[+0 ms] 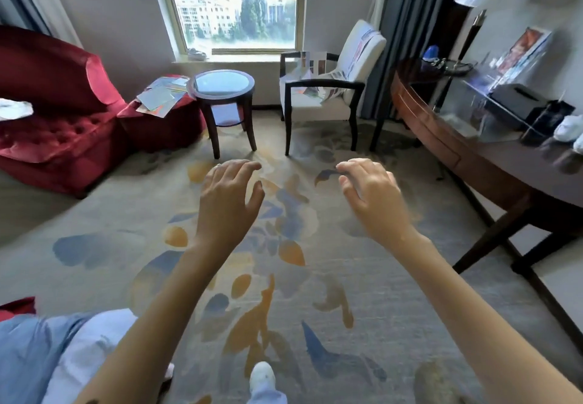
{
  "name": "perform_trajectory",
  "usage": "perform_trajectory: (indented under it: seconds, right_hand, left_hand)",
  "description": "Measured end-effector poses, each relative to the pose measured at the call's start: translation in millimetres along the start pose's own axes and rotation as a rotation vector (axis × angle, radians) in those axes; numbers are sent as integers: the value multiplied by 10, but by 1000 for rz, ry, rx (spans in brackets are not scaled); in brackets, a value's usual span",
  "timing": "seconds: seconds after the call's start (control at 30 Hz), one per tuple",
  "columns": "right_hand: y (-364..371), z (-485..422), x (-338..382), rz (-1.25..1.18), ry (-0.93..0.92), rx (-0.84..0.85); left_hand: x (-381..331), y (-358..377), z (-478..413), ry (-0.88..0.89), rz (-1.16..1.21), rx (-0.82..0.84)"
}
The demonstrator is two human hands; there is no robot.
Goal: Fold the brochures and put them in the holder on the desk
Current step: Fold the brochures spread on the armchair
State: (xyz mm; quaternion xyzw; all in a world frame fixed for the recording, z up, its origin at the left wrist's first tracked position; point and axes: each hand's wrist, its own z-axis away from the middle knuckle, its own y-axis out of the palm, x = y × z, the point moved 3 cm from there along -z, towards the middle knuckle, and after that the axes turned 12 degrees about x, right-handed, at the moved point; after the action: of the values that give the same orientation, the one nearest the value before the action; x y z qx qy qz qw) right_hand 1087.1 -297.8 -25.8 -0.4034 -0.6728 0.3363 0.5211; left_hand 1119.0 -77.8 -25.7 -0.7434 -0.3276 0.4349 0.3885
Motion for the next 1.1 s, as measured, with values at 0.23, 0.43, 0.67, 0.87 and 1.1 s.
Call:
perform_trajectory:
  seconds: [0.23, 0.43, 0.67, 0.87, 1.1]
  right_hand:
    - [224, -1362, -239, -33, 76, -58]
    - [481, -2408, -700, -35, 144, -43]
    - [592, -4142, -1480, -16, 131, -22]
    - [494, -5531, -1900, -21, 93, -1]
    - [688, -6791, -2387, -44, 94, 43]
  left_hand:
    - [609, 238, -1499, 29, 30, 45]
    - [948, 805, -2675, 58, 42, 127]
    - [1172, 1366, -4531, 93, 4, 89]
    - [1227, 1596, -5887, 73, 25, 86]
    - [1537, 2027, -7089, 43, 30, 99]
